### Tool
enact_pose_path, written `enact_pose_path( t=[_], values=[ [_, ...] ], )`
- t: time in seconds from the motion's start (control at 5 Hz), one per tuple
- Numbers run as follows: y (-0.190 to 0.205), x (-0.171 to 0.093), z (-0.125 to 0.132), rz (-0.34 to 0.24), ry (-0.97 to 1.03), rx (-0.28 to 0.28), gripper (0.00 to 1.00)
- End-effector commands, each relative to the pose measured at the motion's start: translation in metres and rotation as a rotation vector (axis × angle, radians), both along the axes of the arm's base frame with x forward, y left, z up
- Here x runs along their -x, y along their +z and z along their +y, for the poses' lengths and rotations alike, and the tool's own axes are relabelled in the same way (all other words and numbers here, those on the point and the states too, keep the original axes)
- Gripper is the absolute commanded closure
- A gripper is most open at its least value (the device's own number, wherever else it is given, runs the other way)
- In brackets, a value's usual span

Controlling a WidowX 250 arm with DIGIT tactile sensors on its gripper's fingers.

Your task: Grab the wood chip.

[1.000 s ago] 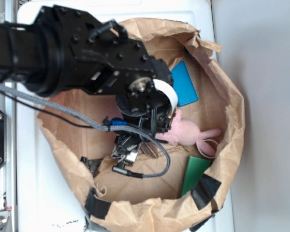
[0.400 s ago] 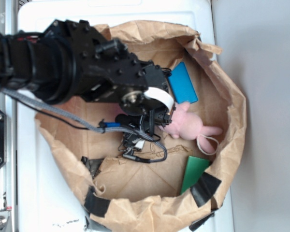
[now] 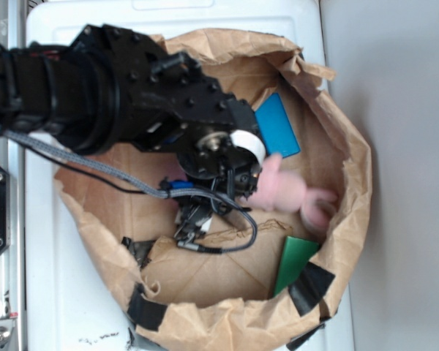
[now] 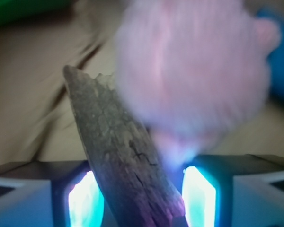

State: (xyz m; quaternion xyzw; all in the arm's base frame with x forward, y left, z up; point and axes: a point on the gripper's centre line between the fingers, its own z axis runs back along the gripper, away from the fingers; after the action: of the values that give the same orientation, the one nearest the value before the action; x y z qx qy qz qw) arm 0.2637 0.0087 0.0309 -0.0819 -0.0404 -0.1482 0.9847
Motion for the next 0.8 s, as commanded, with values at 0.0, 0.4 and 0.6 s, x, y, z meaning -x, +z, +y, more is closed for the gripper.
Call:
enact_pose_path(
  t=[0.0,0.4,0.6],
  values=[
    [0.098,-0.015,-0.004,-0.040,0.045,0.112,1.00],
    [0.130,-0.006,0.006,-0.089,0.015,0.180,1.00],
    [0.132,-0.013,0.009,-0.089,0.030,0.184,1.00]
  ],
)
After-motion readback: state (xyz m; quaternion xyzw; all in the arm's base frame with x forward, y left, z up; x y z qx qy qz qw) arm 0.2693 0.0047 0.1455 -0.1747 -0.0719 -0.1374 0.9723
